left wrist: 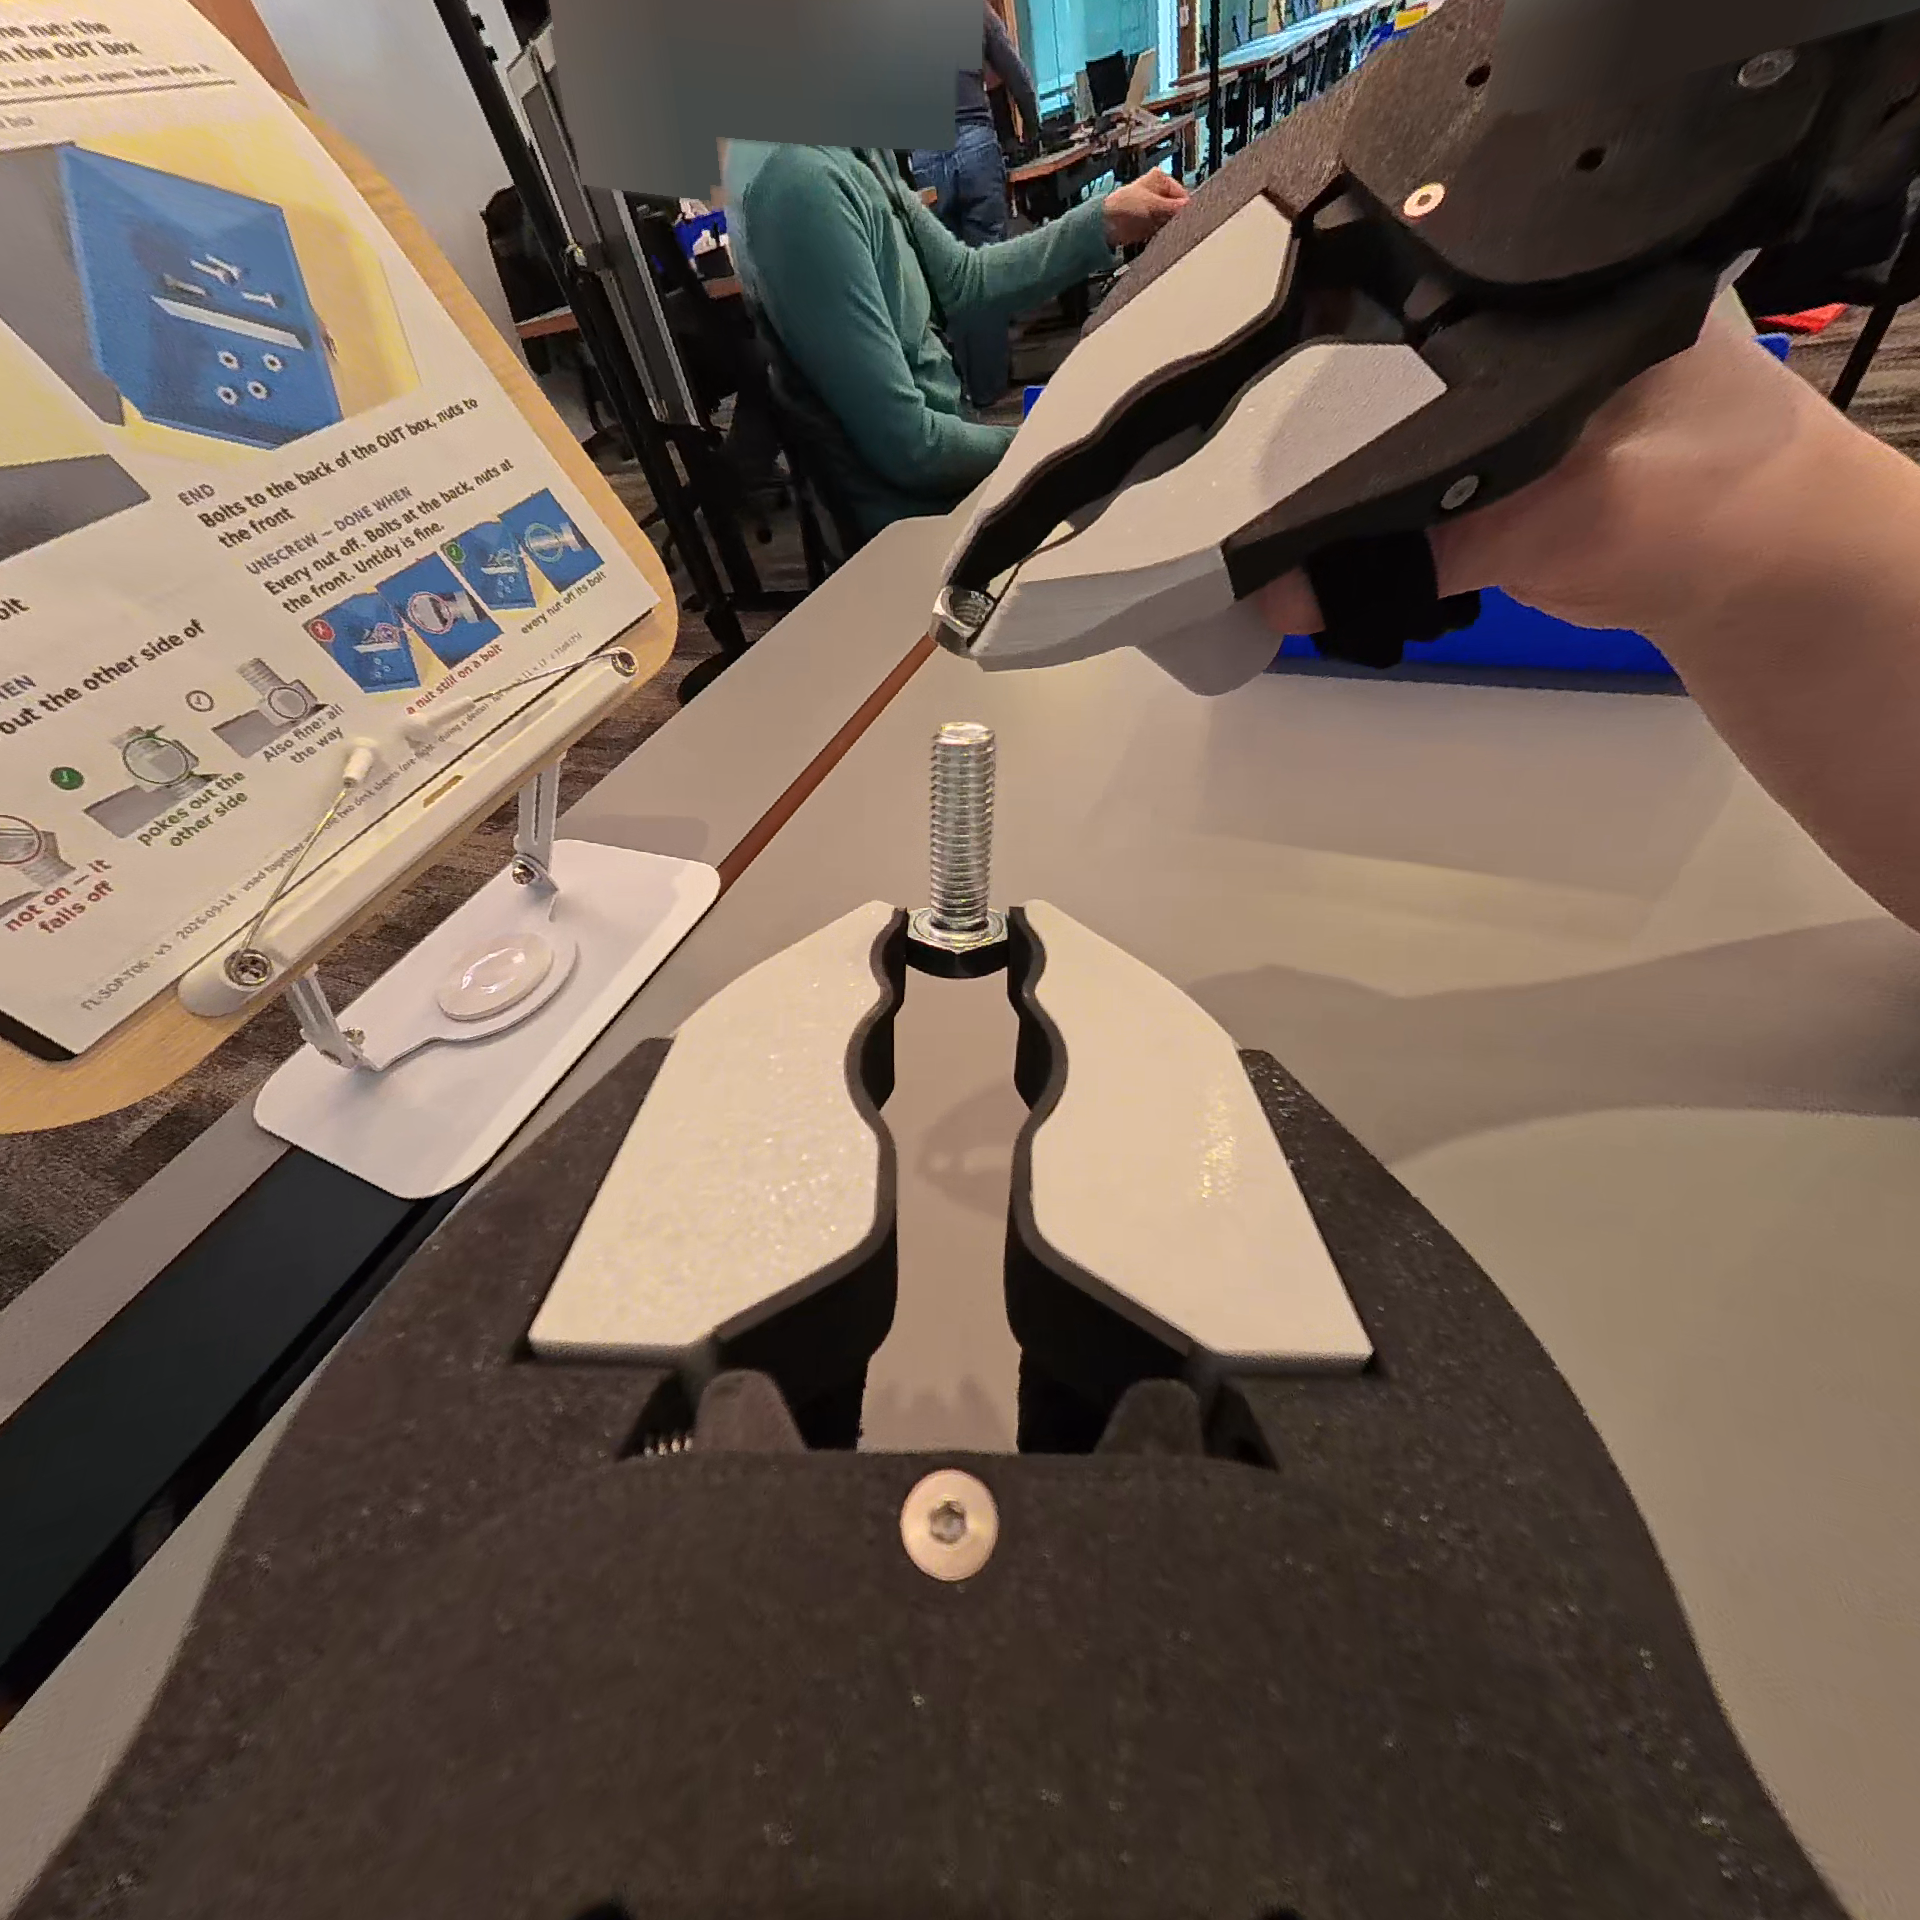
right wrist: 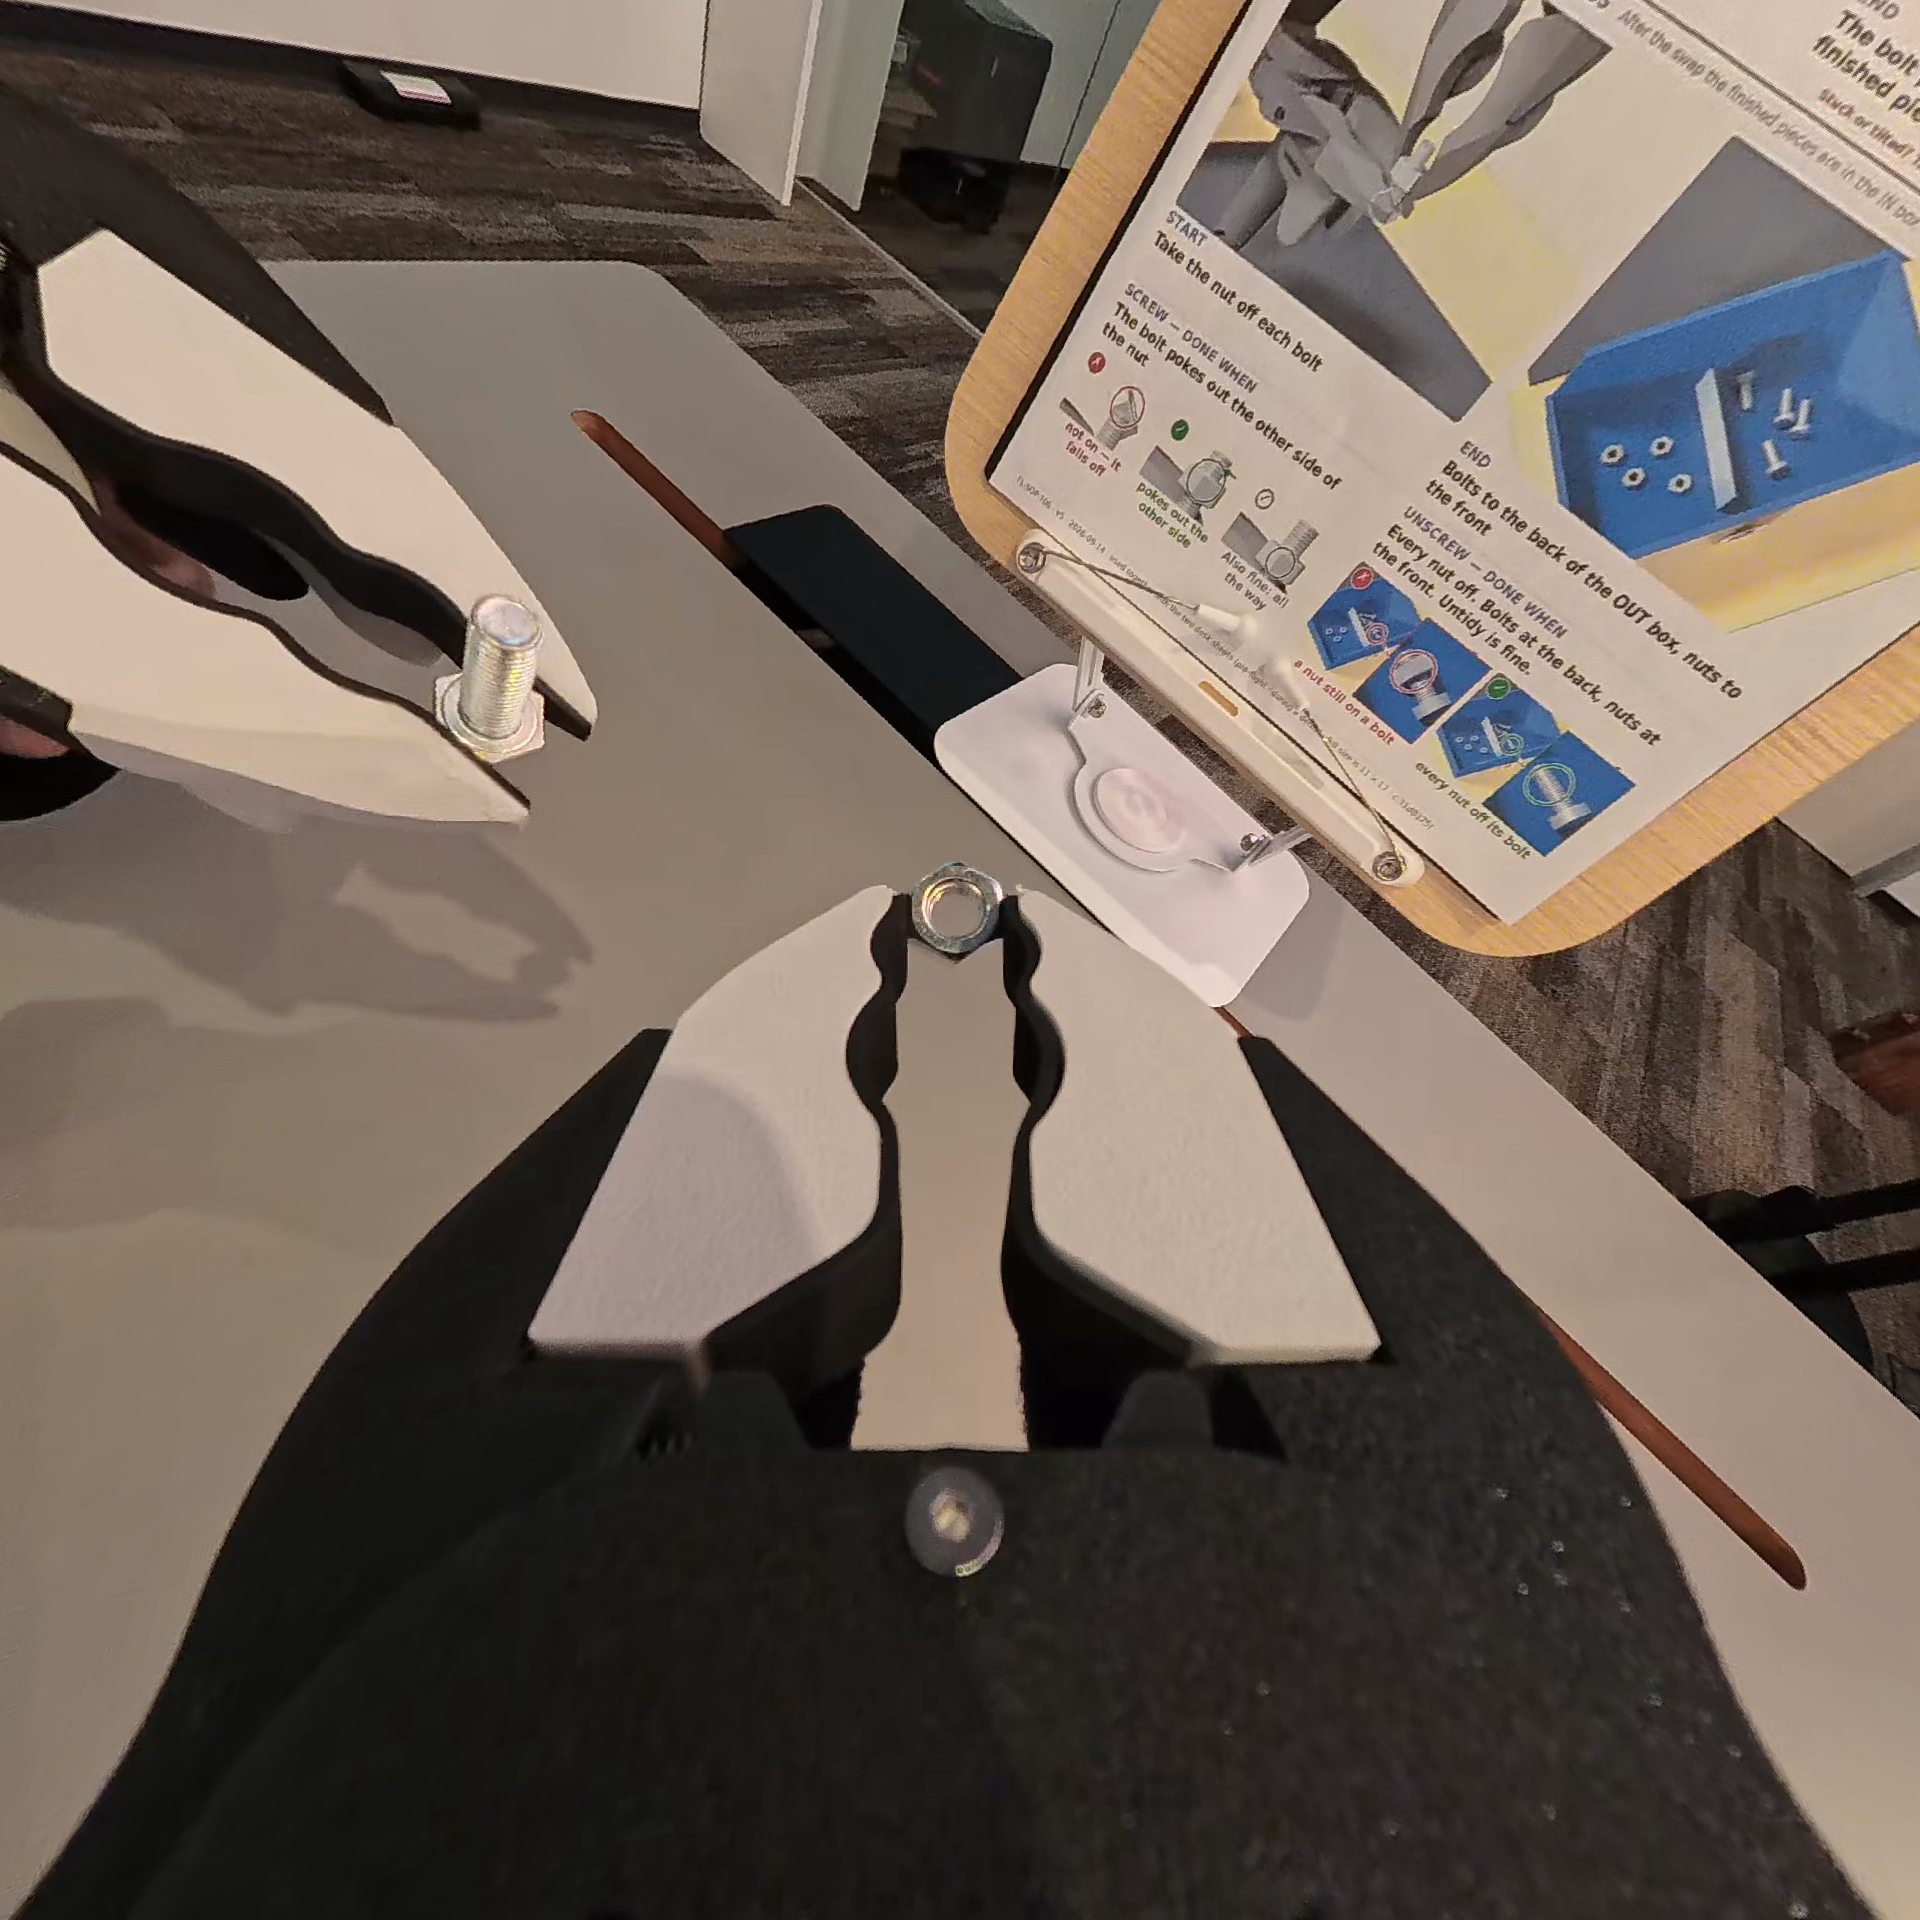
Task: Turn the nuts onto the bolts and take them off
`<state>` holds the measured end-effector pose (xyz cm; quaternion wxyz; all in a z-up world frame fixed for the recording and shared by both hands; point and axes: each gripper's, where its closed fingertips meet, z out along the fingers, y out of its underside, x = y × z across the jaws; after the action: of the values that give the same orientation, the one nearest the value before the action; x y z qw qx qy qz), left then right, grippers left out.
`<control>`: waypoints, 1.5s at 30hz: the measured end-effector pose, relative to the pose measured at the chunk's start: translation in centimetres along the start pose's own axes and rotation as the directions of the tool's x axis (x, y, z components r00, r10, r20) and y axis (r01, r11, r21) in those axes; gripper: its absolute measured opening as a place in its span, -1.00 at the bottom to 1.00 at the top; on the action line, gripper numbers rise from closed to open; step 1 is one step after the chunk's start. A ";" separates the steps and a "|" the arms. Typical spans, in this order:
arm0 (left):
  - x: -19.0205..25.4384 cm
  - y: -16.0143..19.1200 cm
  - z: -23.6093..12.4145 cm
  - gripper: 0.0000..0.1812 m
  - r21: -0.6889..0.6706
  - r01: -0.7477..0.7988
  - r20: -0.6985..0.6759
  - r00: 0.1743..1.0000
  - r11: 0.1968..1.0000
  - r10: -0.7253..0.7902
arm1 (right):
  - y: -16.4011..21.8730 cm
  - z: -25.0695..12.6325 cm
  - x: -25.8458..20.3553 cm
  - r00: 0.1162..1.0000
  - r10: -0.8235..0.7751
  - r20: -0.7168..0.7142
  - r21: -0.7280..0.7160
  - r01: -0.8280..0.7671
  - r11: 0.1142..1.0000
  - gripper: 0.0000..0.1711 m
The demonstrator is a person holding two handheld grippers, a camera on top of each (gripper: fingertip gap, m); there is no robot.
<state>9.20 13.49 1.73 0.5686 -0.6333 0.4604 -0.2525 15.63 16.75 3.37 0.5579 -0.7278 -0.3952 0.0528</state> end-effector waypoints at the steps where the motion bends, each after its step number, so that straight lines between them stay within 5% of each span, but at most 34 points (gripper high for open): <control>1: 0.1 -0.1 0.0 -0.80 0.006 0.000 -0.003 1.000 1.000 0.000 | 0.0 0.0 0.0 1.000 -0.004 -0.002 -0.002 0.004 1.000 -0.81; 4: 0.3 0.0 0.3 -0.80 0.013 0.004 -0.016 1.000 1.000 -0.004 | -0.3 -0.1 -0.6 0.999 -0.005 0.036 0.011 0.005 1.000 -0.81; 13: 3.3 -0.5 1.5 -0.80 0.035 -0.043 -0.118 0.992 0.998 0.047 | -3.7 -4.4 -5.2 0.895 -0.058 0.443 0.243 -0.058 0.968 -0.81; 35: 8.0 -2.6 -0.4 -0.80 0.147 -0.127 -0.316 0.934 0.981 0.168 | -3.2 -8.1 -8.5 0.750 -0.262 0.608 0.347 0.047 0.937 -0.81; 45: 4.4 -3.1 0.5 -0.80 0.046 -0.109 -0.061 0.992 0.993 0.112 | -4.1 -5.6 -5.9 0.865 0.026 0.501 0.197 -0.143 0.970 -0.81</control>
<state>12.50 9.65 3.64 0.5800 -0.5863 0.5071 -0.2505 12.38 8.97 6.81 0.5146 -0.6380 -0.4838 0.3067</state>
